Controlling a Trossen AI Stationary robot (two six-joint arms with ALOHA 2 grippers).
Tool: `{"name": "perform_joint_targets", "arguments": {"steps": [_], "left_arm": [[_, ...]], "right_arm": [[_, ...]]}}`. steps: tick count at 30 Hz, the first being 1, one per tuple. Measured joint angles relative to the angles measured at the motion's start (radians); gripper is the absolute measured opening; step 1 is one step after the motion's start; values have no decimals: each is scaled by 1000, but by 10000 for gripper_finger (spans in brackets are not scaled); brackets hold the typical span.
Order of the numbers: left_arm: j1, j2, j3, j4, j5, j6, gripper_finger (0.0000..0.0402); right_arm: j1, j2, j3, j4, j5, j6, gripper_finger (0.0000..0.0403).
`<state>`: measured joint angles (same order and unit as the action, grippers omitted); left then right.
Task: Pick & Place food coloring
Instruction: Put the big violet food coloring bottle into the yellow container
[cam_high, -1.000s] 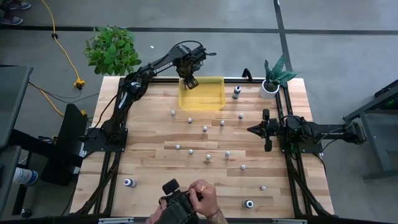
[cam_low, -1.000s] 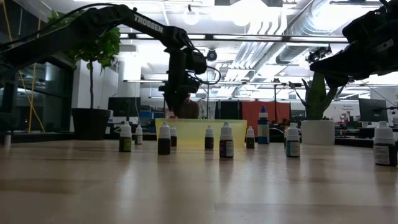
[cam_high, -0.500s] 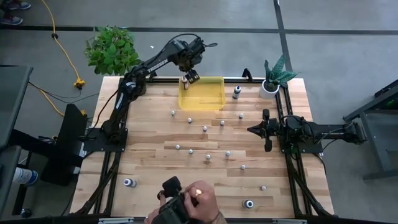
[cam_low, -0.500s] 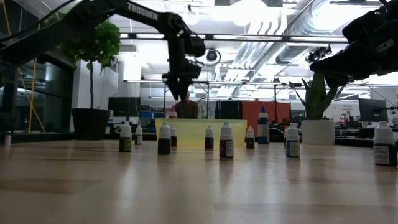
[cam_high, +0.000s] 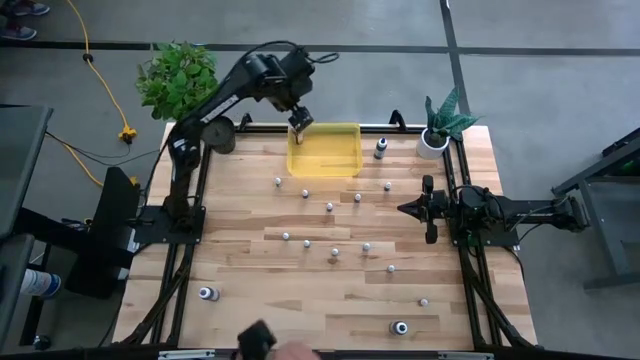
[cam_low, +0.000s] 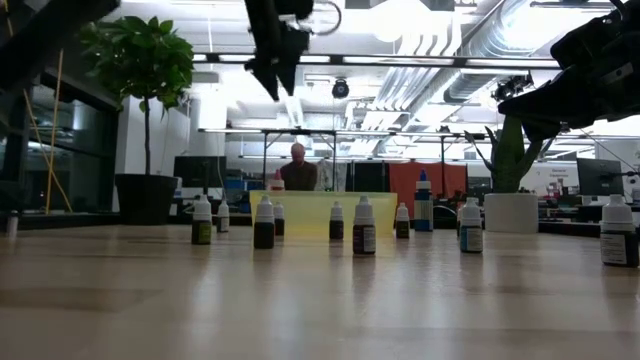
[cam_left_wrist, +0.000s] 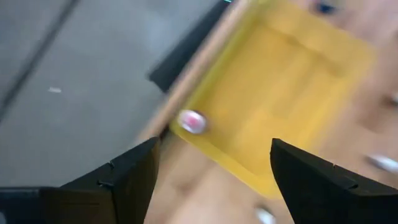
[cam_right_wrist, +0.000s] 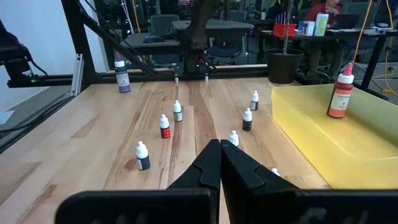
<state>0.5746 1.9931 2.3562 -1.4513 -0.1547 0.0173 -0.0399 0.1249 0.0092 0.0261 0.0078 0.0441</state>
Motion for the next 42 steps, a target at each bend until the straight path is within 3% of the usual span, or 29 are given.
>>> {"name": "perform_joint_targets", "arguments": {"steps": [5,10,18,22,30,35,42], "left_arm": [[-79,-63,0,-126,157,-75,291],[-170,-114,-9,-122,290,-28,291],[-368,-184,-40,-116,329,90,291],[-449,-283,-200,-119,328,84,291],[-604,-603,-671,-122,320,-88,291],[-704,-756,-879,-73,359,-300,291],[-856,-906,-1076,-70,375,-698,291]], "right_arm": [[0,0,0,0,0,0,0],[0,0,0,0,0,0,0],[0,0,0,0,0,0,0],[0,0,0,0,0,0,0],[0,0,0,0,0,0,0],[0,0,0,0,0,0,0],[0,0,0,0,0,0,0]]}}
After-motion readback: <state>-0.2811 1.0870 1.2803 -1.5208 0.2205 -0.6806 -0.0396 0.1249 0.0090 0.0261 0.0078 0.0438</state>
